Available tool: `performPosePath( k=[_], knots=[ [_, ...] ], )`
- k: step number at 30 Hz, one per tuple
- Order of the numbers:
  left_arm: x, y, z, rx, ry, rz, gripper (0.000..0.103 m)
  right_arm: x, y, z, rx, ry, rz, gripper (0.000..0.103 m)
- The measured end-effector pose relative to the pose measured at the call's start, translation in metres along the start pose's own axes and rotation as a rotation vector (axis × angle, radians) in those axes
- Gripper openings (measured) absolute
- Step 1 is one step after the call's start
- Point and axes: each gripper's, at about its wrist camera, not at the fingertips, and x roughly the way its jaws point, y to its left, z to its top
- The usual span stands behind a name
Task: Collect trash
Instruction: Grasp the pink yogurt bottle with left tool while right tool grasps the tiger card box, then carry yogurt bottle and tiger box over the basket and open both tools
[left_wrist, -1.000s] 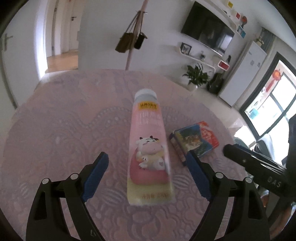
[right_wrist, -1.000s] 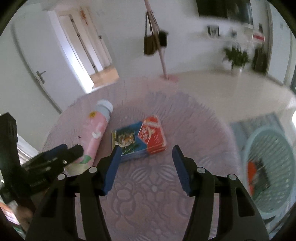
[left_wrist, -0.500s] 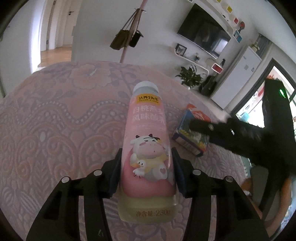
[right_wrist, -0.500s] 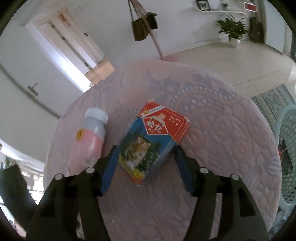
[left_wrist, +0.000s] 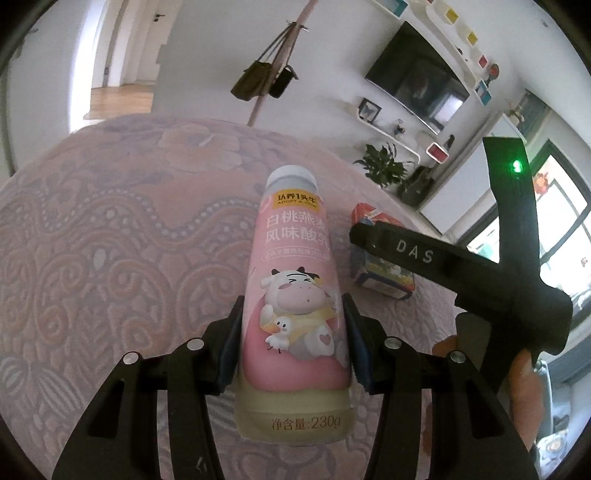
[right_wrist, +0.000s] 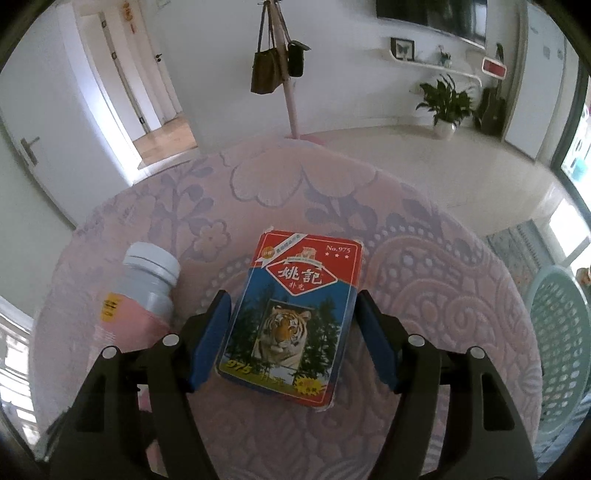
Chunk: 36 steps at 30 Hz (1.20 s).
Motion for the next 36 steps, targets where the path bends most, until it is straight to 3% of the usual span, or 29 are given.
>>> performPosePath(
  k=[6,14,20,26,32,36],
  knots=[
    [-0.005,0.004,0.0,0.001,-0.024,-0.031,0.048,-0.018,-0.016,-0.002,0.024,-0.029,0.054,0.06],
    [-0.029,-0.032,0.005,0.074,-0.081,-0.108,0.048,-0.1,-0.061,-0.011,0.015,-0.2,0.022,0.06],
    [-0.045,-0.09,0.004,0.163,-0.103,-0.165,0.048,-0.153,-0.117,-0.021,0.108,-0.296,0.007,0.06],
    [-0.044,-0.172,0.001,0.284,-0.109,-0.217,0.048,-0.198,-0.194,-0.03,0.232,-0.363,-0.019,0.06],
    [-0.025,-0.239,-0.011,0.366,-0.085,-0.261,0.048,-0.22,-0.272,-0.046,0.346,-0.382,-0.085,0.06],
    [0.0,-0.276,-0.023,0.397,-0.039,-0.286,0.048,-0.212,-0.32,-0.06,0.422,-0.358,-0.107,0.06]
  ],
)
